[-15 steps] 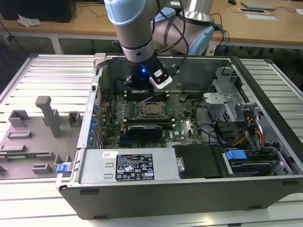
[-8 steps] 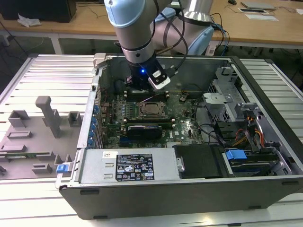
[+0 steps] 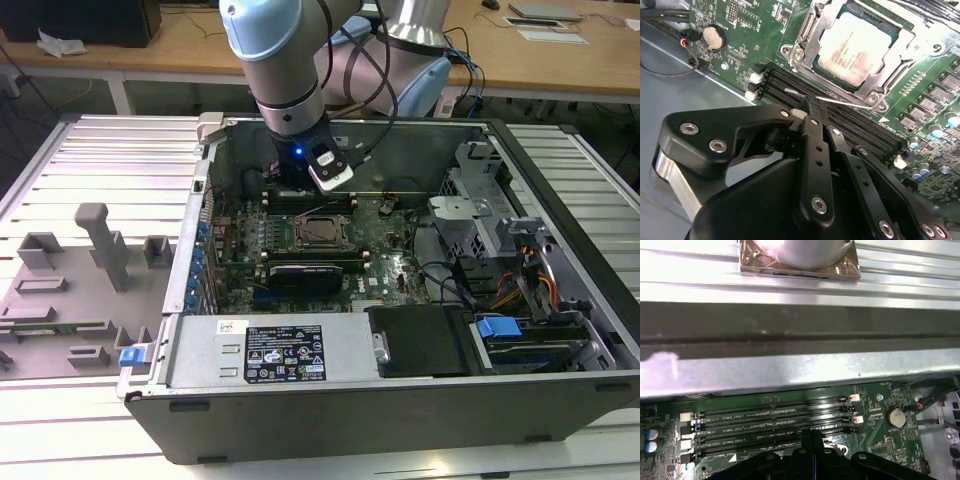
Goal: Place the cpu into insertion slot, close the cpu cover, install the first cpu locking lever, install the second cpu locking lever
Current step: 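Install the first cpu locking lever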
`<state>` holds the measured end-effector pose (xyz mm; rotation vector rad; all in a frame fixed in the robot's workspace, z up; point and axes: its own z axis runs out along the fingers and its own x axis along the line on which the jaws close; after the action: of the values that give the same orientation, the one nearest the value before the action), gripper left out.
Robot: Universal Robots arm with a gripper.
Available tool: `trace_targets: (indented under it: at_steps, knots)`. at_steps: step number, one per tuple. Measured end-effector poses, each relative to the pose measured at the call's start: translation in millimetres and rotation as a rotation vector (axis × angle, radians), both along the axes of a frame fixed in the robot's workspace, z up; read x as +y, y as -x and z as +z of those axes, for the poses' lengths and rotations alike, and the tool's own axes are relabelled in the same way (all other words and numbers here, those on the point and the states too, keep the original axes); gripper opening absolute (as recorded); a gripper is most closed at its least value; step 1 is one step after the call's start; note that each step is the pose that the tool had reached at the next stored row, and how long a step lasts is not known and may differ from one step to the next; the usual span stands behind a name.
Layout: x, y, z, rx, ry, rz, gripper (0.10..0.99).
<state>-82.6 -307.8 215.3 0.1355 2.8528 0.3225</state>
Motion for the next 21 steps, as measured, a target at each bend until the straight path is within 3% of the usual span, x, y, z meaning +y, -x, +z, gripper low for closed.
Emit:
trace_targets:
  at_steps: [4,9,15,21]
  knots:
    - [0.2,0.0,-1.1,-0.0003,0.0,-0.014,0.106]
    - [0.6,0.0,-3.0,0.0,0.0,-0.097,0.106]
    - [8.2,0.0,-4.1,0.0,0.0,-0.14,0.106]
    - [9.1,0.0,-7.2,-0.0001,0.0,-0.209,0.106]
